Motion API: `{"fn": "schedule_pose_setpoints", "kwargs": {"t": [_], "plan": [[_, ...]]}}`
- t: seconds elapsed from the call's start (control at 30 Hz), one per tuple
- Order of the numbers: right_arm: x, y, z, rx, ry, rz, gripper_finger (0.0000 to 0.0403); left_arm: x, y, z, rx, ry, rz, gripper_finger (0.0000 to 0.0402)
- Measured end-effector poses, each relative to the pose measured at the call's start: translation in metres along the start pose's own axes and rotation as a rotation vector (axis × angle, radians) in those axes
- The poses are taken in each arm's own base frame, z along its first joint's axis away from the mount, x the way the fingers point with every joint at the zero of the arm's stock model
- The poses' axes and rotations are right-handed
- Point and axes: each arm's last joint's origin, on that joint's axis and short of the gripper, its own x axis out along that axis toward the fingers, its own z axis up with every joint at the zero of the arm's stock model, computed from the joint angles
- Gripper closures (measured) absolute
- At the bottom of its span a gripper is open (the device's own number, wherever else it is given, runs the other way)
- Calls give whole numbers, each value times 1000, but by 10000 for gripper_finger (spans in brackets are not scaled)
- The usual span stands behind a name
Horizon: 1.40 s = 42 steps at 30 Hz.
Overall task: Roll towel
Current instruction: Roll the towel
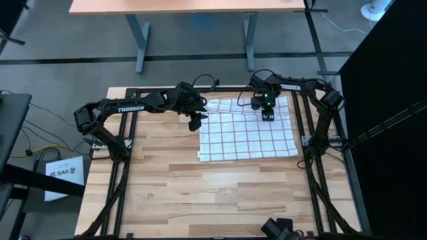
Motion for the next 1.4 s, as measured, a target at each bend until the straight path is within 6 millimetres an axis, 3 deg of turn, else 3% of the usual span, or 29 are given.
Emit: {"fn": "schedule_pose_setpoints", "kwargs": {"t": [0.2,0.67,0.9,1.27,1.4], "plan": [[9,4,-5,7,27,-7,274,0,0,0,0,0,0,268],[7,2,-6,13,47,2,310,0,0,0,-3,1,0,268],[-1,-7,-7,52,35,-3,311,0,0,0,-7,1,-1,268],[3,-7,-12,63,44,8,312,0,0,-1,-13,14,-3,268],[3,-8,-11,64,34,-2,347,0,0,-1,-11,15,-3,268]]}}
